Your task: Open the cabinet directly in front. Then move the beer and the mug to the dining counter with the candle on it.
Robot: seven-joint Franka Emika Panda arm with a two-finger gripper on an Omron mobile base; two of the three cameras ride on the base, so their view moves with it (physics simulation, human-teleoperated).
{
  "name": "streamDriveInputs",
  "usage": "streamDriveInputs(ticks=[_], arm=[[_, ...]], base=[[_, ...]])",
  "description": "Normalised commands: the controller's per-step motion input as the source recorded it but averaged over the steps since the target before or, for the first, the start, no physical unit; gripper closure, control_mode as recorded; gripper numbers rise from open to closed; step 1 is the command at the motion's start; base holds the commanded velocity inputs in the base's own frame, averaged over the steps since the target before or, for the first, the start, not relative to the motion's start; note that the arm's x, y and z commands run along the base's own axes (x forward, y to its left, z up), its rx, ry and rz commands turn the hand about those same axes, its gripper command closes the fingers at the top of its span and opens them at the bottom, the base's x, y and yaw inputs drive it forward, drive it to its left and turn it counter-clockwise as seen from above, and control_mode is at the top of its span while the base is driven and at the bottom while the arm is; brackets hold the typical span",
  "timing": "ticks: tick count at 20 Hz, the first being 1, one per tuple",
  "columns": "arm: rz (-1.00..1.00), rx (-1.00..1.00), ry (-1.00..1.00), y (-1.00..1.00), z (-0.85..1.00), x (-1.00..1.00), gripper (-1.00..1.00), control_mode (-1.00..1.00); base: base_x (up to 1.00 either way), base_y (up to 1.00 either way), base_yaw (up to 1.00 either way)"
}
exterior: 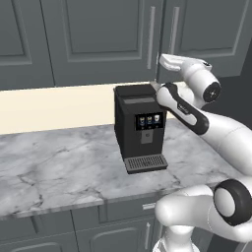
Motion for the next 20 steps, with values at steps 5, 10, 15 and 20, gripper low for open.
streamDriveInputs(ticks=[5,10,15,20], arm=[[0.00,0.10,-0.02,-1.00,0.48,-0.46,1.00,-1.00],[0.00,0.00,0.00,-0.19,0.06,-0.01,1.00,-1.00],[0.00,0.00,0.00,-0.97,0.45,-0.33,1.00,-1.00],[0.00,0.03,0.00,-1.00,0.32,-0.59,1.00,-1.00]], base=[[0.00,0.00,0.00],[0.00,0.00,0.00],[0.00,0.00,0.00],[0.00,0.00,0.00]])
